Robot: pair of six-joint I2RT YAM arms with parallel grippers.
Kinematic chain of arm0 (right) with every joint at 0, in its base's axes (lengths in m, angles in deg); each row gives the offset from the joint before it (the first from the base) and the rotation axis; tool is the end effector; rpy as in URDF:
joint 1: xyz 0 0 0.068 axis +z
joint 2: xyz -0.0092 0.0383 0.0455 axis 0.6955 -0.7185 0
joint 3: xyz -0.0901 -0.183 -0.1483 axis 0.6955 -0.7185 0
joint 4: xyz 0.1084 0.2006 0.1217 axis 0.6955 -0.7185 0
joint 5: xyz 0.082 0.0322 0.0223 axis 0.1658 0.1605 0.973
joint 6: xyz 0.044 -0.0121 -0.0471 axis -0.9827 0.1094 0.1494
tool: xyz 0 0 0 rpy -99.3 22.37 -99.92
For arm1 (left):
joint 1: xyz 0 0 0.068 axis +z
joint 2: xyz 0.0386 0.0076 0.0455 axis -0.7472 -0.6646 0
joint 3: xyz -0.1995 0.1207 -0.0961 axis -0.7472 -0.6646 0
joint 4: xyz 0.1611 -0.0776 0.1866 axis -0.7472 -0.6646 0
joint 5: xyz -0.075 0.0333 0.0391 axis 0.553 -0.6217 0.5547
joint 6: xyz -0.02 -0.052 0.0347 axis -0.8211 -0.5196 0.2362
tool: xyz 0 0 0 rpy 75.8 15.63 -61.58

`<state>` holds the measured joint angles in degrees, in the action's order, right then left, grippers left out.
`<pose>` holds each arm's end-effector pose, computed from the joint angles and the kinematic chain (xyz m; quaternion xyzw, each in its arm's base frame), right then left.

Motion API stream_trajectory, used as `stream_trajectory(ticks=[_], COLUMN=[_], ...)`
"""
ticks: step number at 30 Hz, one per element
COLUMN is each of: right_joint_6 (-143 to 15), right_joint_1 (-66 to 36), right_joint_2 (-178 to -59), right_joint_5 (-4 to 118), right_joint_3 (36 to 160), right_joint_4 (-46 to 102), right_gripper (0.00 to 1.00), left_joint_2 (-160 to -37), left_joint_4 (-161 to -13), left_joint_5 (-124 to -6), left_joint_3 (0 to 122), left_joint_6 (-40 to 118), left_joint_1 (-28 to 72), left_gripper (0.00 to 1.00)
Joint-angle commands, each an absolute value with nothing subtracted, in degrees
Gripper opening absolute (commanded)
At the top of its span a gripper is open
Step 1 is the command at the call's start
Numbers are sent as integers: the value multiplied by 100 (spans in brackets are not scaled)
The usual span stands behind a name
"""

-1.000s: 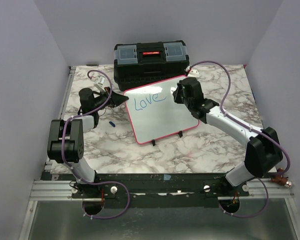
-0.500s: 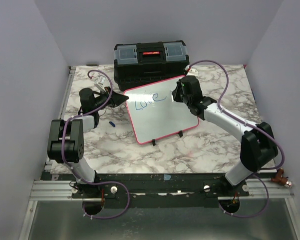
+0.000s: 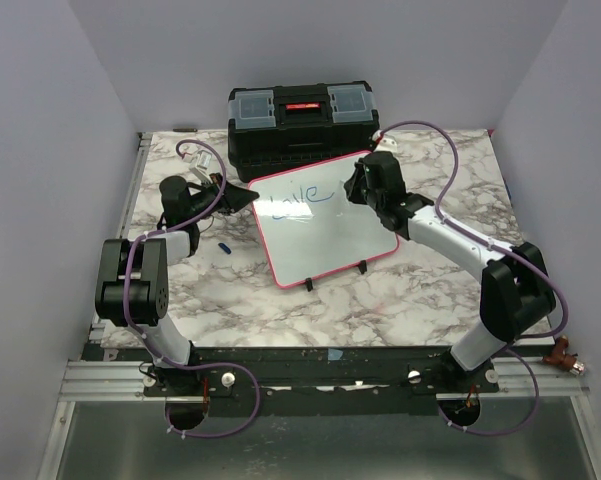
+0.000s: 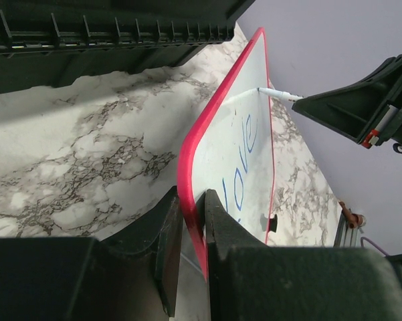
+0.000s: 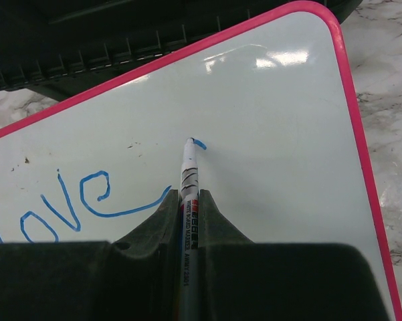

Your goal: Write a sentence on the whiteboard

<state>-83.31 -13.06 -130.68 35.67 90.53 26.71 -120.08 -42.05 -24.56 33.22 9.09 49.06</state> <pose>0.3391 0.1892 0.2527 0.0282 0.8473 0.1581 0.5063 0.3518 -0.0346 0.1900 0.0165 0.7277 -0.5019 0.4672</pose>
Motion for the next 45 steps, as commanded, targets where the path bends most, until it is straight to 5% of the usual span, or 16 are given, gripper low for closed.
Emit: stream_trajectory(ticks=[1,29,45], right_joint_6=[-8454,-8473,-8418], right_joint_1=[-1339,-1338,-1339], right_joint_2=[-13106,-12227,-13212], right_joint_5=[3760,3877,3489], right_joint_3=[8845,8589,9549], right_joint_4=[2706,2630,2636], right_gripper=[1,1,1], left_joint_2=[-11913,-11837,-11806], left_joint_4=[-4026,-4012,-3954], left_joint_5=[-2812,-2934,-2981], left_joint_3=[3316,3244,3191], left_joint_6=[1470,1538,1566], left_joint_1=[4886,4859,4852], left_gripper=[0,0,0])
